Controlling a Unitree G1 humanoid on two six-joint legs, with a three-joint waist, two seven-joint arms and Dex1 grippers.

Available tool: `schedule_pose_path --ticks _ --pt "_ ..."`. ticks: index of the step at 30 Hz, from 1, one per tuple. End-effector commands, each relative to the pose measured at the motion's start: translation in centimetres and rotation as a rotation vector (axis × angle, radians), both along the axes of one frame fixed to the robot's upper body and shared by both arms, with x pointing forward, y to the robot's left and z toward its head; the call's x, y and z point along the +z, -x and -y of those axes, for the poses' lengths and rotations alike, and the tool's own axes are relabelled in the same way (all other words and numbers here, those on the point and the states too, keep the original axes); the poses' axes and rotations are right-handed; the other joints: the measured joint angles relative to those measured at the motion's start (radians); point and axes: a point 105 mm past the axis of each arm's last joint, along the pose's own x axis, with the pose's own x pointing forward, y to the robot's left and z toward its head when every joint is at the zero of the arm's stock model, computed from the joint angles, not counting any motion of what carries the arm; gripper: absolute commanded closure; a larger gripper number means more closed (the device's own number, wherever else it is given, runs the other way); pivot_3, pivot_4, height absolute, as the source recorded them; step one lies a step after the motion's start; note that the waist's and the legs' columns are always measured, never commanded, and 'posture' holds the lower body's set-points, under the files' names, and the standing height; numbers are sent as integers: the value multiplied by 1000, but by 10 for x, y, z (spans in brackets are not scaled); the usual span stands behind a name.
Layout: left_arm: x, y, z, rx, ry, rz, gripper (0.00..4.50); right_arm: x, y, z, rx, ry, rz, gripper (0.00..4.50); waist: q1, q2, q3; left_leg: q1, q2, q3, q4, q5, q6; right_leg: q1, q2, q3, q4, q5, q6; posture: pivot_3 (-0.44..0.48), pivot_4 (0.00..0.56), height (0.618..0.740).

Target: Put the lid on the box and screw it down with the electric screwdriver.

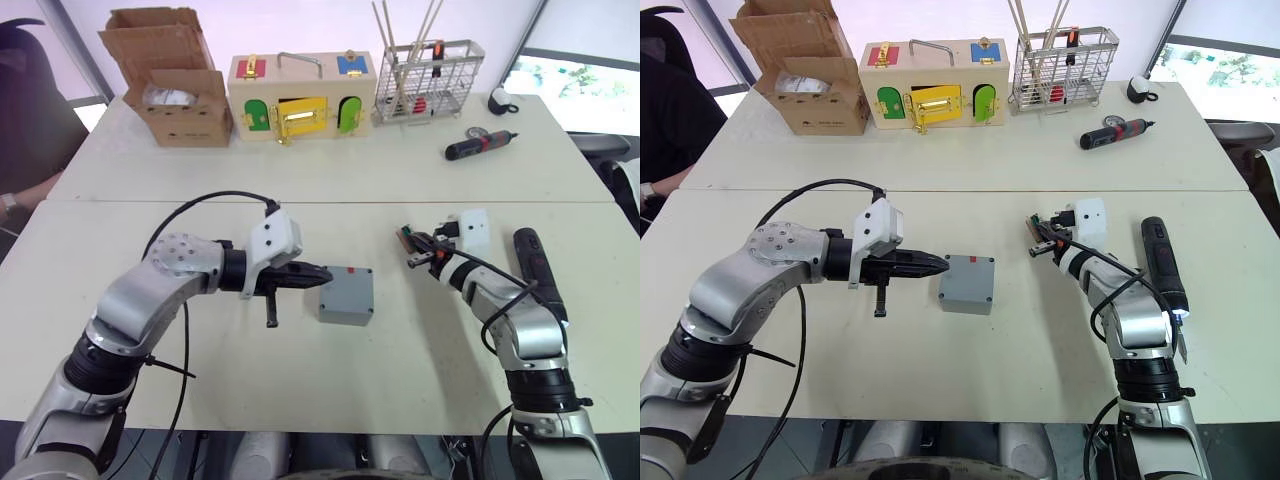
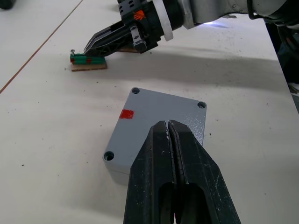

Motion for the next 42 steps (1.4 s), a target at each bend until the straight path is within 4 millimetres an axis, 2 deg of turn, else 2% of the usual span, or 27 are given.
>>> schedule_pose_path --ticks 1,9,13,14,18,23,26,35,42 --pt "1 2 1 -12 7 13 4500 31 0 1 1 -8 109 4443 0 0 0 0 0 0 0 0 0 0 0 0 0 0 0 0 150 740" --pt "-1 1 1 -15 8 6 4500 47 4 -1 12 -21 146 4443 0 0 0 0 0 0 0 0 0 0 0 0 0 0 0 0 150 740" --pt "-1 0 0 -16 8 3 4500 61 8 -3 29 -37 177 4443 0 0 0 0 0 0 0 0 0 0 0 0 0 0 0 0 150 740" --pt "-1 0 -2 -15 4 2 4500 67 11 -5 49 -48 184 4443 -1 0 0 0 0 0 0 0 0 0 0 0 0 0 0 0 150 740" --pt "-2 -1 -13 -15 -27 -5 4500 82 49 -34 317 -100 136 4443 1 0 0 0 0 0 0 -1 1 0 0 0 0 0 0 0 150 740" --pt "-7 0 -23 -33 -75 -20 4500 74 76 -53 481 -91 35 4443 2 0 0 0 0 -1 0 -3 6 1 0 0 0 0 0 0 150 740" --pt "-14 3 -31 -47 -121 -31 4500 67 85 -63 536 -95 -11 4443 0 0 0 0 0 -1 0 -3 6 1 0 0 -1 0 0 0 150 740" --pt "-15 4 -29 -42 -108 -30 4500 54 86 -74 567 -81 -50 4443 5 0 0 0 0 -1 1 -3 6 1 0 0 -1 0 0 0 150 740" --pt "-15 4 -28 -34 -101 -29 4500 51 85 -72 561 -86 -59 4443 5 0 0 0 0 -1 1 -3 6 1 0 0 -1 0 0 0 150 740"
